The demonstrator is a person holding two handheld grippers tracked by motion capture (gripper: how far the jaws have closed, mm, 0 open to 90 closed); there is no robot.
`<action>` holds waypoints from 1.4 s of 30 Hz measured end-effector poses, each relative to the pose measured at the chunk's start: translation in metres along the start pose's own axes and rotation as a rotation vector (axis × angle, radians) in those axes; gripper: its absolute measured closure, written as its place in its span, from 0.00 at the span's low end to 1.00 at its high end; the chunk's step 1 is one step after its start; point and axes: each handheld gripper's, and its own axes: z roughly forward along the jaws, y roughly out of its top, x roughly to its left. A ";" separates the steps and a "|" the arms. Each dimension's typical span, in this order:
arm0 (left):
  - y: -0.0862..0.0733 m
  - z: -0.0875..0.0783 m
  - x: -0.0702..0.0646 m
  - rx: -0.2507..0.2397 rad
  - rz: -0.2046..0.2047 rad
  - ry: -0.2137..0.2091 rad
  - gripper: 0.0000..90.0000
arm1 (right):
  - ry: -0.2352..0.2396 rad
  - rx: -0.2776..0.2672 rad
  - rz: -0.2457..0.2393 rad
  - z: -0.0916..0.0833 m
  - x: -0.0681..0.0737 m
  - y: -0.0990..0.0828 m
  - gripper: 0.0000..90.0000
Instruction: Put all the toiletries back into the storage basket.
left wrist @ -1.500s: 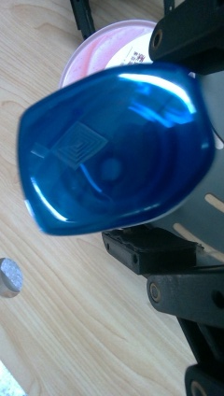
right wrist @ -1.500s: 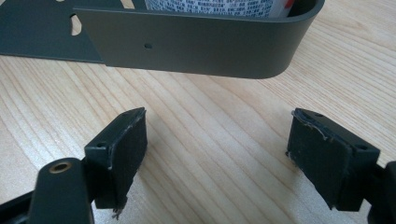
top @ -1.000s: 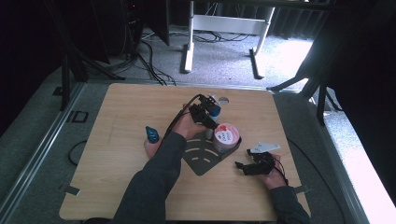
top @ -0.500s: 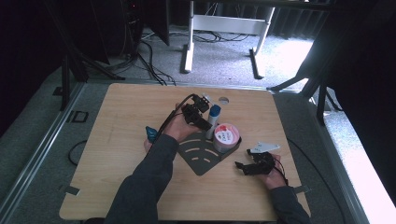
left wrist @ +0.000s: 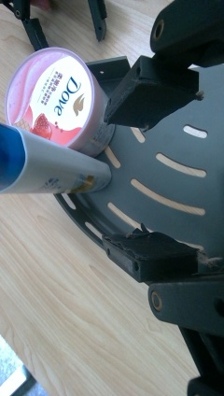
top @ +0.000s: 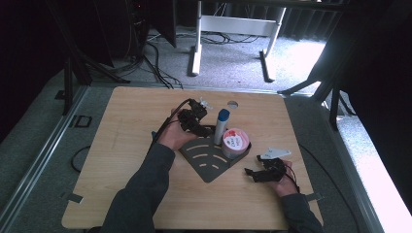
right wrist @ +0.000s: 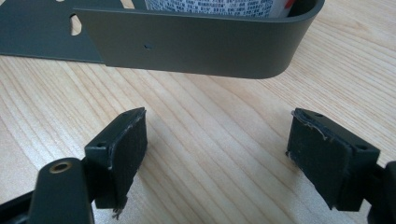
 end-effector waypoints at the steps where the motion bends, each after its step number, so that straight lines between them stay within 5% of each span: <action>1: -0.001 -0.002 0.000 -0.007 0.005 0.006 0.43 | 0.000 0.000 0.000 0.000 0.000 0.000 0.22; 15: -0.021 -0.029 0.015 -0.103 -0.046 0.064 0.41 | 0.000 0.000 0.000 0.000 0.000 0.000 0.22; 27: -0.035 -0.042 0.020 -0.125 -0.047 0.083 0.31 | 0.000 0.000 -0.001 0.000 0.000 0.000 0.22; 32: -0.040 -0.047 0.026 -0.156 -0.086 0.054 0.30 | 0.001 -0.001 -0.001 0.000 0.000 0.000 0.22; 42: -0.052 -0.057 0.029 -0.183 -0.082 0.095 0.30 | 0.000 0.000 -0.001 0.000 0.000 0.000 0.22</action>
